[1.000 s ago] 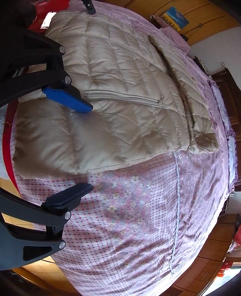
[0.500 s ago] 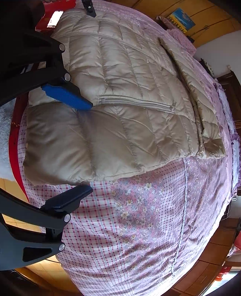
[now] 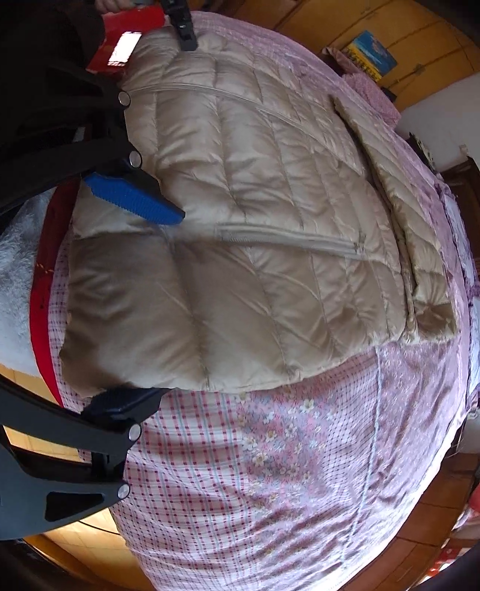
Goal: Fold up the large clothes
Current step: 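Close the left tool on the hem while the right tool grasps it too, then lift the hem with both tools and fold it up over the jacket body, then open both tools and withdraw them from the folded jacket, then close both tools on the folded jacket edge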
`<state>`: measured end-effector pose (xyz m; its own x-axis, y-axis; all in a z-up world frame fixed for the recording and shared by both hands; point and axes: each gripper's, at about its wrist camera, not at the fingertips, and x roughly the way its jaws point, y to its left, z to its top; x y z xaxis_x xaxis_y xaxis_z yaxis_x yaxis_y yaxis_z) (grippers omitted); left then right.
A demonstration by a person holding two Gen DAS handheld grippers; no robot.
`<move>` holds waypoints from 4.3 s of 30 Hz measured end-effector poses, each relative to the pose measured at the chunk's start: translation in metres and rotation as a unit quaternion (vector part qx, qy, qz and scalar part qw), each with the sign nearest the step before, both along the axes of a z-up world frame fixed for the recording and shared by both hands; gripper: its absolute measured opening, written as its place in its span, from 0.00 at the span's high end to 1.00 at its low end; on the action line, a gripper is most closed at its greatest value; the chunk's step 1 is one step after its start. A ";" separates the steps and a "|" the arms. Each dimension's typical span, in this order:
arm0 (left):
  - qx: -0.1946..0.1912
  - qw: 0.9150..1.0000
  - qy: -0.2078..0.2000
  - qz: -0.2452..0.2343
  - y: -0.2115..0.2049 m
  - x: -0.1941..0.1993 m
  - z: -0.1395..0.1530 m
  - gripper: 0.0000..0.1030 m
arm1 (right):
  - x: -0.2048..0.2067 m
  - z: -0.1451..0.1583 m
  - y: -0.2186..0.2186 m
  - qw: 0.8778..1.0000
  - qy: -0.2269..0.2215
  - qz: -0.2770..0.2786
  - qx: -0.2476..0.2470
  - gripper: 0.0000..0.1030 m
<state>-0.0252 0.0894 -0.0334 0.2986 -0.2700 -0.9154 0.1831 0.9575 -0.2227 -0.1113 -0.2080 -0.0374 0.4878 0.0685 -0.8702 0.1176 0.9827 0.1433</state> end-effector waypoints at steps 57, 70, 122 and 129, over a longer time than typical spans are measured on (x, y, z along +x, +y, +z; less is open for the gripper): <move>0.063 0.979 -0.187 0.058 -0.013 0.200 0.083 0.86 | 0.182 0.070 -0.046 0.979 -0.200 -0.042 -0.028 0.85; 0.097 0.980 -0.162 0.054 -0.030 0.232 0.015 0.80 | 0.214 0.015 -0.040 0.986 -0.152 -0.039 -0.050 0.76; -0.004 0.984 -0.152 0.087 0.020 0.167 0.046 0.95 | 0.158 0.051 -0.056 0.984 -0.162 -0.061 0.051 0.93; -0.019 0.975 -0.203 0.093 0.023 0.182 0.093 0.96 | 0.162 0.093 -0.064 0.973 -0.219 -0.053 0.043 0.98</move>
<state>0.1572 0.1128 0.0598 0.6815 -0.2078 -0.7017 0.0883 0.9752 -0.2029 0.0506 -0.2720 0.0553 0.8191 0.0610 -0.5704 0.1271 0.9504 0.2841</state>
